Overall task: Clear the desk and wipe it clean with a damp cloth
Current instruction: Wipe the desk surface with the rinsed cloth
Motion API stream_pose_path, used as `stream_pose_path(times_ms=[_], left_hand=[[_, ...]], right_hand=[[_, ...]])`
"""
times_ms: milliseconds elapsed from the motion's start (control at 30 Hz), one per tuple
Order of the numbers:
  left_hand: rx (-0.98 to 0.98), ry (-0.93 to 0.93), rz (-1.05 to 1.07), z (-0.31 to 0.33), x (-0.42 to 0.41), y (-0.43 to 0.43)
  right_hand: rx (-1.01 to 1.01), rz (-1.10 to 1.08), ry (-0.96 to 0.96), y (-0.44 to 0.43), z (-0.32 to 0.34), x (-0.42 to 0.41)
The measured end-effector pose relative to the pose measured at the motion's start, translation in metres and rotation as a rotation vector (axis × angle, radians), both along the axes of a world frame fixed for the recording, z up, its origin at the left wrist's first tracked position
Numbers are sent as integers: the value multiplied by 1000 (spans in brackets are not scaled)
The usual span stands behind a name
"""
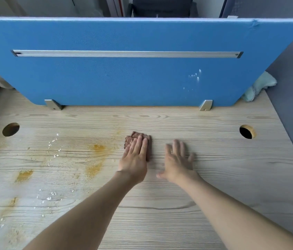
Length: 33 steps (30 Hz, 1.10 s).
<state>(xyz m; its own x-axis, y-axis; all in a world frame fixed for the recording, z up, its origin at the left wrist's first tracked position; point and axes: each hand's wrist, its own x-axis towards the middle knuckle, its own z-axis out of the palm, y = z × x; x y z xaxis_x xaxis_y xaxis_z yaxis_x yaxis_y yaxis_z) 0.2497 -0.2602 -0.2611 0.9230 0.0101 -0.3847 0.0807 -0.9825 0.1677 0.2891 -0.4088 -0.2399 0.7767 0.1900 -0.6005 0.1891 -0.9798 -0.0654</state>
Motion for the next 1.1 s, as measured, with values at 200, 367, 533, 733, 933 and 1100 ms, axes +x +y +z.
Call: stream_pose_path(times_ms=[200, 367, 533, 733, 933, 1100], left_hand=[[-13, -74, -8, -6, 4, 2], [59, -38, -33, -18, 24, 33], [23, -64, 145, -19, 81, 70], [10, -187, -106, -29, 74, 61], [-12, -184, 102, -33, 111, 71], [-5, -184, -56, -32, 97, 69]], right_hand=[[38, 29, -13, 41, 0, 27], [3, -12, 30, 69, -6, 40], [-11, -22, 25, 87, -9, 36], [-61, -22, 42, 93, -11, 37], [-60, -11, 55, 93, -12, 38], [-59, -16, 57, 93, -12, 38]])
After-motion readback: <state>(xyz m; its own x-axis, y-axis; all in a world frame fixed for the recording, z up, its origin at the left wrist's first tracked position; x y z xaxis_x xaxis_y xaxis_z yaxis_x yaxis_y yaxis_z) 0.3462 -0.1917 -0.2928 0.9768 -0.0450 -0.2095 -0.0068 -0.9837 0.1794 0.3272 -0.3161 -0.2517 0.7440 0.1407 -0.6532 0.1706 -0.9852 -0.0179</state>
